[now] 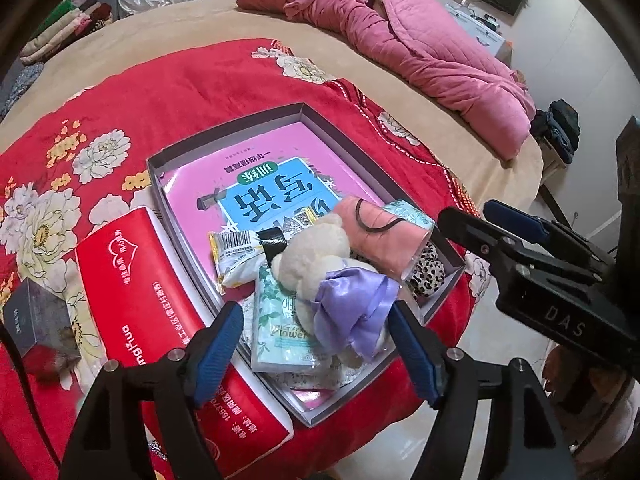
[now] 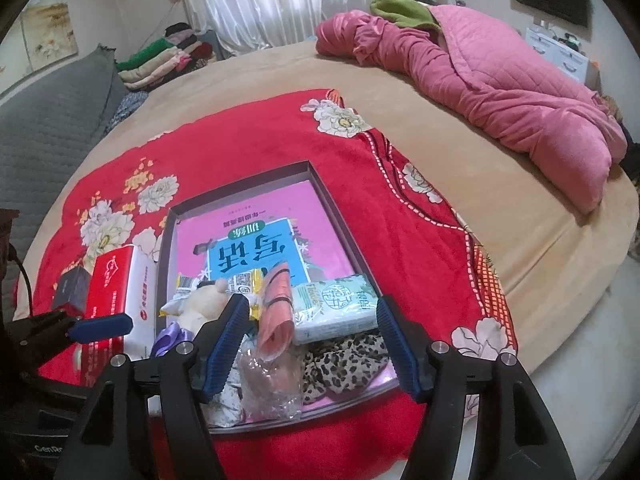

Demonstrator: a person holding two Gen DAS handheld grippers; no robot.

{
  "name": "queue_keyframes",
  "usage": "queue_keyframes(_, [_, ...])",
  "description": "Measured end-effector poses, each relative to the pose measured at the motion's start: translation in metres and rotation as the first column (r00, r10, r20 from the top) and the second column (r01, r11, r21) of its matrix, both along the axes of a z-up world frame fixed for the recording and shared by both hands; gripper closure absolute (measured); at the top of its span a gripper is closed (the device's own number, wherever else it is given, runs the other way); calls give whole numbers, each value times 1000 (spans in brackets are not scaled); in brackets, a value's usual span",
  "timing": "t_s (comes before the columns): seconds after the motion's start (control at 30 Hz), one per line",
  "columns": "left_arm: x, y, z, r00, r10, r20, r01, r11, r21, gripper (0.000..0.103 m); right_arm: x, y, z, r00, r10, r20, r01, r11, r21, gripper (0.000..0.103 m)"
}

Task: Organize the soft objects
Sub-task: 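Move both open tools back to the remaining items beside the tray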

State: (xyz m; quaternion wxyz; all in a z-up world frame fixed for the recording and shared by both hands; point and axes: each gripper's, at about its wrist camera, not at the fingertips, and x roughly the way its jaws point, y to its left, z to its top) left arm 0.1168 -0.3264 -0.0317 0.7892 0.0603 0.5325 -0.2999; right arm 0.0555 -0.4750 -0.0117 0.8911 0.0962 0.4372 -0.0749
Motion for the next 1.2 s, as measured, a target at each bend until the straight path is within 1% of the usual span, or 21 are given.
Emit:
queue_keyframes(0.23, [-1,5,10,1000,14,21,-14,1000,-3,26,-4,3,6,1000,-4,4,4,1000,-25,29])
queue_keyframes(0.47, [-5,16,22,997,34,68,-35,999,15,26,-11,9,15,1000,-5,22,6,999,-49,29])
queue_keyframes(0.6, [-11,23,32,993,38,108,-42,999,33,26,-17,17,26,999,3,55,1,998,-60,28])
queue_keyframes(0.83, [-22,40,51,983,54,176,-64,997,51,26,-28,36,43,996,14,89,-4,994,-110,26])
queue_keyframes(1.07, [-29,58,62,978,66,199,-76,996,47,26,-36,44,48,994,-10,105,21,995,-98,26])
queue_keyframes(1.2, [-32,69,67,974,81,211,-91,995,41,26,-38,52,53,992,3,123,6,997,-74,26])
